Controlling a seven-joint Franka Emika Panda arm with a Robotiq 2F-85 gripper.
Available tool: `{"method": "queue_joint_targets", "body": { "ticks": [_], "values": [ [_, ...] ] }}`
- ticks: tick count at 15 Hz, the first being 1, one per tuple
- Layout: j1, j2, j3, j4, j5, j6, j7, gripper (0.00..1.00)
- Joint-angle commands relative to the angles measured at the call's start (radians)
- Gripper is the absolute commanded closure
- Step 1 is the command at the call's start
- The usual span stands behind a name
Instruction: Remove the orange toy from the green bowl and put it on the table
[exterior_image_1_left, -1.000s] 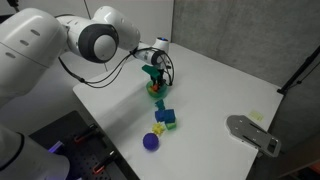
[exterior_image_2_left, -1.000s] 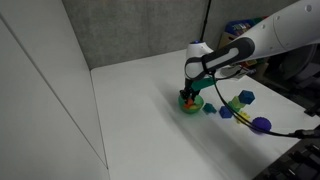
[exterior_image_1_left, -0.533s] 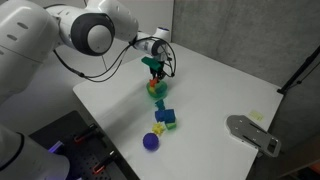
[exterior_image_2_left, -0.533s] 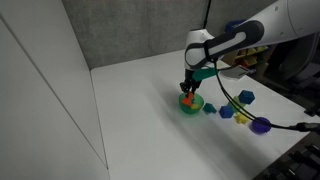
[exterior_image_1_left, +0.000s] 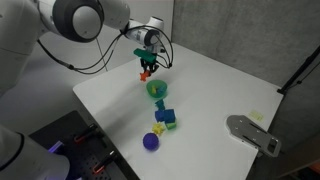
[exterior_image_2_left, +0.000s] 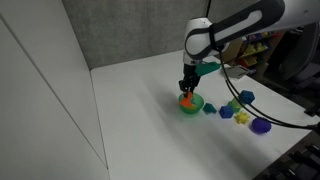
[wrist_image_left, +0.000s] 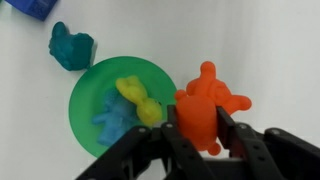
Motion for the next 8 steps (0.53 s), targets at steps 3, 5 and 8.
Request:
{"method": "queue_joint_targets", "body": {
  "ticks": [3,5,8],
  "values": [
    [0.007,-0.097,0.031,-0.138,0.008,-0.045,-0.066,0.84],
    [0.037,-0.095,0.009,-0.176,-0.028,-0.006,-0.039,0.84],
    [0.079,-0.091,-0.022,-0.239,-0.104,0.073,-0.007,0.84]
  ]
}}
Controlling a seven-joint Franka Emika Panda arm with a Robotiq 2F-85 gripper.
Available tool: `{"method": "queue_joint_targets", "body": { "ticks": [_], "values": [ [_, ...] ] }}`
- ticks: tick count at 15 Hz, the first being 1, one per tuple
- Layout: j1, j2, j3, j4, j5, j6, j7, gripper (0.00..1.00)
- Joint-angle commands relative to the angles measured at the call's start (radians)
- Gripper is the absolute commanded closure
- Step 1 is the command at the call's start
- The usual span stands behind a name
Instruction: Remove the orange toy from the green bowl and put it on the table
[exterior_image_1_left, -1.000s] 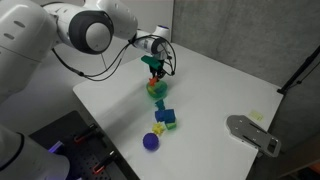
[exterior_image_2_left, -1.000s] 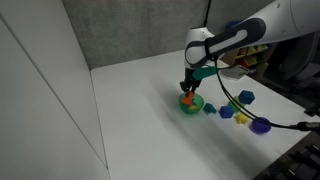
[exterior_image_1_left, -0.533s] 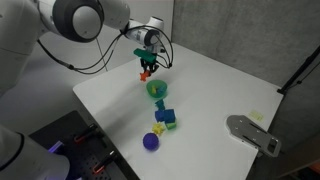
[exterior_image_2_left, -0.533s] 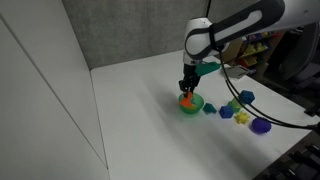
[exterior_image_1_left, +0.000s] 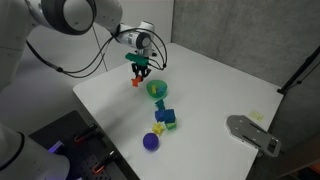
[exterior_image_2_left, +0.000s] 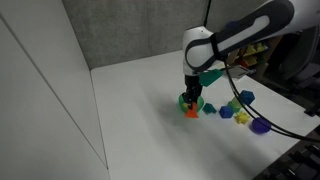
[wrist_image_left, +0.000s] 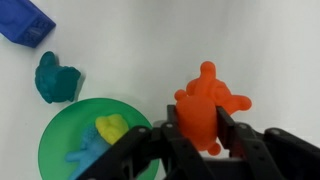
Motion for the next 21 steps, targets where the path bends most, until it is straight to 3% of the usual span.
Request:
{"method": "queue_joint_targets", "body": {
  "ticks": [1,13,14,15,19,21],
  "values": [
    [0.05,-0.029,-0.041,-0.102,-0.082,0.098,0.044,0.84],
    [0.177,-0.043,-0.156,-0.273,-0.265,0.444,0.247,0.84],
    [0.188,-0.045,-0.167,-0.28,-0.276,0.458,0.26,0.48],
    [0.194,-0.05,-0.174,-0.289,-0.283,0.47,0.27,0.34],
    [0.2,-0.072,-0.179,-0.316,-0.284,0.483,0.27,0.03],
    [0.184,-0.099,-0.161,-0.329,-0.268,0.462,0.244,0.0]
  ]
}}
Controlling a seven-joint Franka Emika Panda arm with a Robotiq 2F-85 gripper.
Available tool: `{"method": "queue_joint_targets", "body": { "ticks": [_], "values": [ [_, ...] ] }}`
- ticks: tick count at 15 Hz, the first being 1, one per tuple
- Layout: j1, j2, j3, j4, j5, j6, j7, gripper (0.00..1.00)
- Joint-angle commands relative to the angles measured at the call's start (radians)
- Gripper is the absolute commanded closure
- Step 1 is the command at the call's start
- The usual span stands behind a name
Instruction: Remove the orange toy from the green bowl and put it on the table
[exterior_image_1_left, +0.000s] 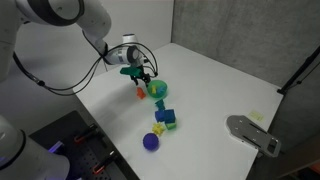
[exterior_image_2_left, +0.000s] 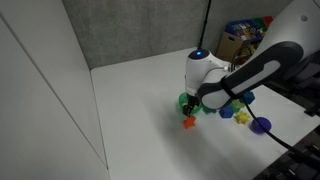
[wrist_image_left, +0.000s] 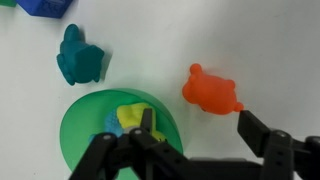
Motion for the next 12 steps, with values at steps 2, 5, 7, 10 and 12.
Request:
{"method": "queue_joint_targets", "body": {
  "ticks": [2,5,7,10,12],
  "values": [
    [-0.023,-0.098,0.025,-0.07,0.006,-0.036,-0.03,0.0],
    [-0.047,-0.15,0.046,-0.072,0.022,-0.125,-0.06,0.0],
    [-0.071,-0.183,0.059,-0.061,0.035,-0.205,-0.073,0.0],
    [-0.118,-0.23,0.073,-0.045,0.072,-0.315,-0.087,0.0],
    [-0.16,-0.269,0.081,-0.046,0.118,-0.376,-0.104,0.0]
  ]
}}
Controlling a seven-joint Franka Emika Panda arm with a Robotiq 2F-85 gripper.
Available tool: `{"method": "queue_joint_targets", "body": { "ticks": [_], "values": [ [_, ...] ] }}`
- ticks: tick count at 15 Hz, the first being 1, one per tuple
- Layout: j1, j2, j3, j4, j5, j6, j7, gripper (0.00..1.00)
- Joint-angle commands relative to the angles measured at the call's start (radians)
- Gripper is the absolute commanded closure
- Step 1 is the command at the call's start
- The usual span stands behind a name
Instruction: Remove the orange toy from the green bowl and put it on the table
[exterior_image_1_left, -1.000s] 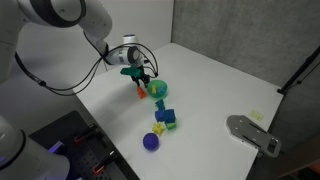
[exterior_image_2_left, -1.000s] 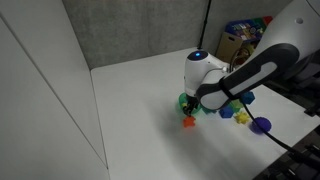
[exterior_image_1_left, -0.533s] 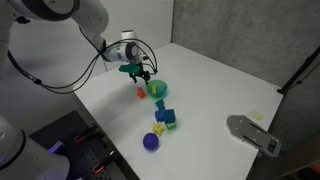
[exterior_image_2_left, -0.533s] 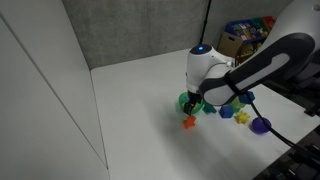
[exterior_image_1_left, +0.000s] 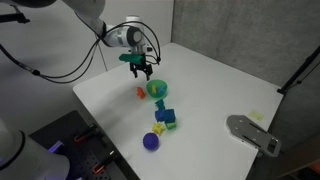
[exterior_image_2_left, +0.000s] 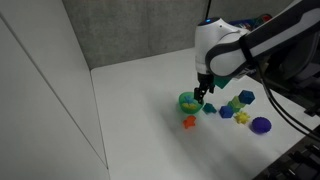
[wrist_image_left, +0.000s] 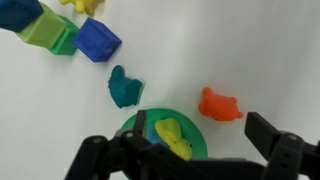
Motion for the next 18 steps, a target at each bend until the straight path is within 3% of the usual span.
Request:
{"method": "queue_joint_targets", "body": {
  "ticks": [1,8,18],
  "values": [
    [-0.082,-0.085,0.028,-0.014,0.084,-0.109,-0.052,0.0],
    [-0.193,-0.279,0.011,-0.1,0.201,-0.222,-0.074,0.0],
    [-0.222,-0.637,0.005,-0.283,0.156,-0.403,0.004,0.0]
  ]
}}
